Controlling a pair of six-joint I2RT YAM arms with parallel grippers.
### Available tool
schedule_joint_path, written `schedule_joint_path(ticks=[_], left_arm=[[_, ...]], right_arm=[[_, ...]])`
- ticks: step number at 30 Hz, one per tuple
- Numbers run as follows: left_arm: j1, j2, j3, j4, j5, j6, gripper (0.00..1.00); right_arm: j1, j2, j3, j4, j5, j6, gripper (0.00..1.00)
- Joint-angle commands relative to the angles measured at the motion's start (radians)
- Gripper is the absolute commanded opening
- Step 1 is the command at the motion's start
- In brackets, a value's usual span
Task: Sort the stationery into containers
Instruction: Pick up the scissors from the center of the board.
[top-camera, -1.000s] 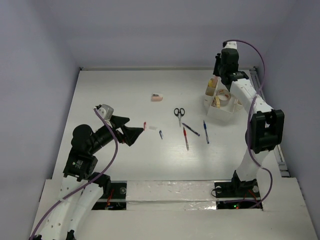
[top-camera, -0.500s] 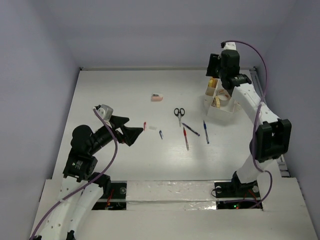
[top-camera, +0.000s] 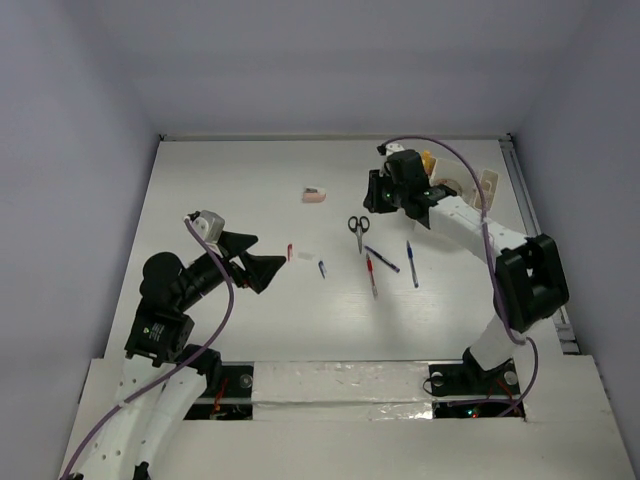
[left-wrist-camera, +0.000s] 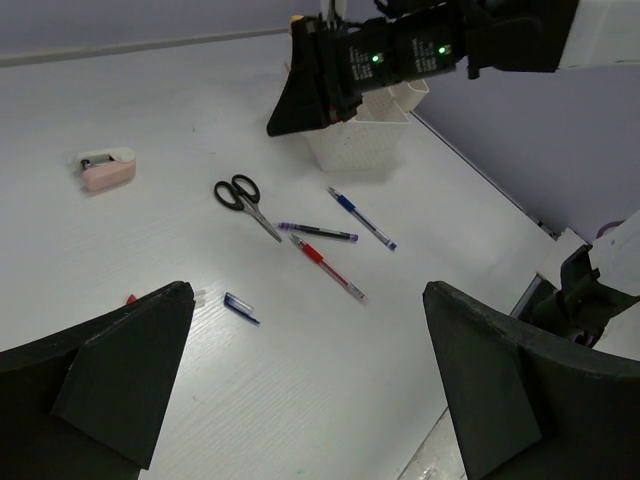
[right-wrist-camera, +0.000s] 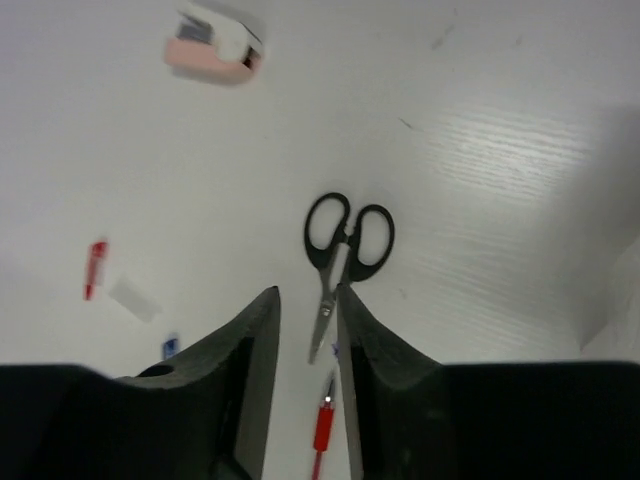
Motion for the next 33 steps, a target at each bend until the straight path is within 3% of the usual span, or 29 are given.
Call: schedule_joint_path(ticks=[1,3,9,14,16,19,33], left_arm=[[-0.005,-0.012,-0.013,0.039,0.014,-0.007,0.99],[-0.005,-0.01,-0.012,0.039,0.014,-0.007,0.99],[-0.005,-0.012,-0.012,0.039,0.017,-0.007,0.99],[-0.005,-0.01,-0.013,0.039,0.017,-0.007,0.99],[-0.005,-0.008,-0.013,0.039,0.022,-0.006,0.99],[-0.005,-0.004,-0.012,0.04,0.025,-0.006,0.99],[-0.014,-0.002,-0.012,0.042,0.037,-0.005,0.99]], right_arm=[[-0.007,0.078,0.034,-0.055,-0.07,0.001,0.37],[-0.007,0.12,0.08,-0.083,-0.067,-0.005,0.42],[-0.007,0.273,0.169,-0.137,0.003,-0.024,0.43],[-0.007,0.324,0.2,-0.128,0.083,-0.031,0.39],[-0.007,0.338,0.206,-0.129,0.114,-0.033,0.31],[-0.007,0.351,0.226,-0.131,0.125,-0.036,0.28],[-0.007,0.476,0.354,-0.216,0.131,-0.077,0.27]])
